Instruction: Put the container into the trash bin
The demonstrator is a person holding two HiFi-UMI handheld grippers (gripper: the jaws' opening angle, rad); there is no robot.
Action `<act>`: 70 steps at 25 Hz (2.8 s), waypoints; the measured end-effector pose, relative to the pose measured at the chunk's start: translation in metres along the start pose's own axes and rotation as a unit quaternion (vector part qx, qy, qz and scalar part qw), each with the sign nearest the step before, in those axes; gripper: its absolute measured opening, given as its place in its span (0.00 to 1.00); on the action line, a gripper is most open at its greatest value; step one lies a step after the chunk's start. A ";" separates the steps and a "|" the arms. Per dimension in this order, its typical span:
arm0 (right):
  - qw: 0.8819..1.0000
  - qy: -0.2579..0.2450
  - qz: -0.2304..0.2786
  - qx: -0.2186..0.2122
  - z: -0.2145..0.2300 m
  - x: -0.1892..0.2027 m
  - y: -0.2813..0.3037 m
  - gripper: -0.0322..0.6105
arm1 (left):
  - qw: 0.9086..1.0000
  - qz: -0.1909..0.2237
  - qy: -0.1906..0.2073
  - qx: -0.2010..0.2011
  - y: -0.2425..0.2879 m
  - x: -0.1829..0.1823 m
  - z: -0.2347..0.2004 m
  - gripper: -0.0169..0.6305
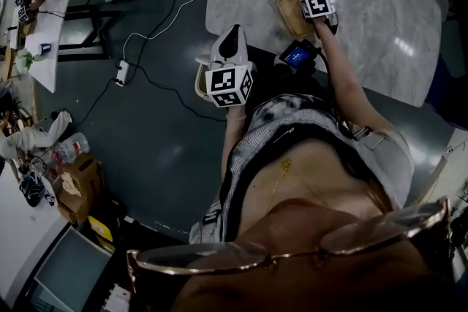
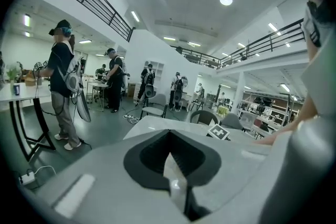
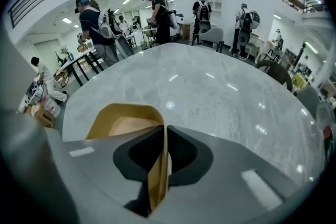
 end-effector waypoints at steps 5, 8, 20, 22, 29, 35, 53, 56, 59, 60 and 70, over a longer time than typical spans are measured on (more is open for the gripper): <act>1.000 -0.006 -0.001 -0.012 -0.004 0.001 -0.003 0.11 | 1.000 -0.003 -0.002 0.003 -0.003 0.002 -0.002 0.03; 0.999 -0.016 -0.002 -0.036 -0.009 -0.004 -0.006 0.11 | 1.000 -0.003 0.003 0.007 -0.001 -0.003 -0.003 0.03; 0.996 -0.072 0.013 -0.055 -0.010 -0.030 -0.064 0.11 | 0.999 -0.025 0.016 0.034 0.002 -0.004 0.008 0.03; 0.994 -0.078 0.019 -0.069 -0.013 -0.035 -0.080 0.11 | 0.999 -0.028 0.019 0.041 0.003 -0.003 0.010 0.03; 0.986 -0.122 0.038 -0.111 -0.029 -0.045 -0.140 0.11 | 0.997 -0.030 0.032 0.063 0.012 -0.006 0.020 0.03; 0.978 -0.156 0.062 -0.124 -0.046 -0.045 -0.188 0.11 | 0.996 -0.033 0.043 0.072 0.013 -0.007 0.027 0.03; 0.952 -0.244 0.069 -0.171 -0.076 -0.031 -0.236 0.11 | 0.997 -0.030 0.031 0.071 0.012 -0.005 0.052 0.03; 0.948 -0.254 0.069 -0.178 -0.075 -0.028 -0.235 0.11 | 0.998 -0.025 0.022 0.061 0.011 -0.003 0.058 0.03; 0.940 -0.270 0.071 -0.197 -0.083 -0.023 -0.235 0.11 | 0.998 -0.021 0.012 0.050 0.007 0.003 0.061 0.03; 0.936 -0.278 0.072 -0.202 -0.087 -0.022 -0.235 0.11 | 0.999 -0.018 0.010 0.047 0.005 0.004 0.061 0.03; 0.911 -0.333 0.090 -0.224 -0.107 -0.022 -0.238 0.11 | 1.000 -0.003 -0.022 -0.014 -0.023 0.015 0.046 0.03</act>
Point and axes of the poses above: the fingertips, and each gripper's own axes: y forward along the fingers, z to its right, x out of its underside, the point moved 5 cm from there along -y, backward along the fingers, and after that the axes turned 15 degrees about -z, right-handed, at the moved point
